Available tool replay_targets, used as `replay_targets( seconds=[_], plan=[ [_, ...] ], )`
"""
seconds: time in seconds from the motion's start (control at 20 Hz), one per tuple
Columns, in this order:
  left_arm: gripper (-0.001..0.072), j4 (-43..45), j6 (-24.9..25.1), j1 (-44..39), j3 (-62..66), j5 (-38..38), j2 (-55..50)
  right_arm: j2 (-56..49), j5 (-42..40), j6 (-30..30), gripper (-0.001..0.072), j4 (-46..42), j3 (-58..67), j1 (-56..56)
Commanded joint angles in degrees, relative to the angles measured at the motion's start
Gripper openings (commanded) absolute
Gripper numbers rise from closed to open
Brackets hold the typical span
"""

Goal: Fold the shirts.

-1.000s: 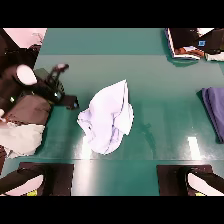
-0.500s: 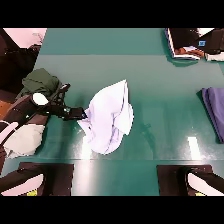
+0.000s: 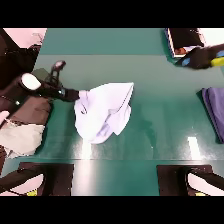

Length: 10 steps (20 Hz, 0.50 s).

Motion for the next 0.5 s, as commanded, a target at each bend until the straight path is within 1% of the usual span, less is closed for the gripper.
replay_targets(
  seconds=[0.0,0.1,0.2,0.3,0.45],
  plan=[
    [0.0027,5.75,-0.09,0.00,8.94,-3.45,1.40,-4.39,-1.29,0.09,0.0416,0.17,-12.44,2.82],
    [0.0027,5.66,-0.09,0.00,9.62,-3.80,1.40,-7.91,-8.48,0.07,0.0414,1.53,-21.44,5.86],
    [0.0027,5.70,-0.09,0.00,9.60,-4.57,1.40,-12.35,-14.97,-0.57,0.0414,6.21,-27.39,9.03],
    [0.0027,5.66,-0.11,0.00,9.57,-4.52,1.40,-16.94,-19.91,-3.54,0.0413,12.39,-30.14,12.20],
    [0.0027,5.66,-0.11,0.00,9.57,-4.57,1.40,-22.95,-23.71,-5.60,0.0414,17.81,-28.96,16.31]
  ],
)
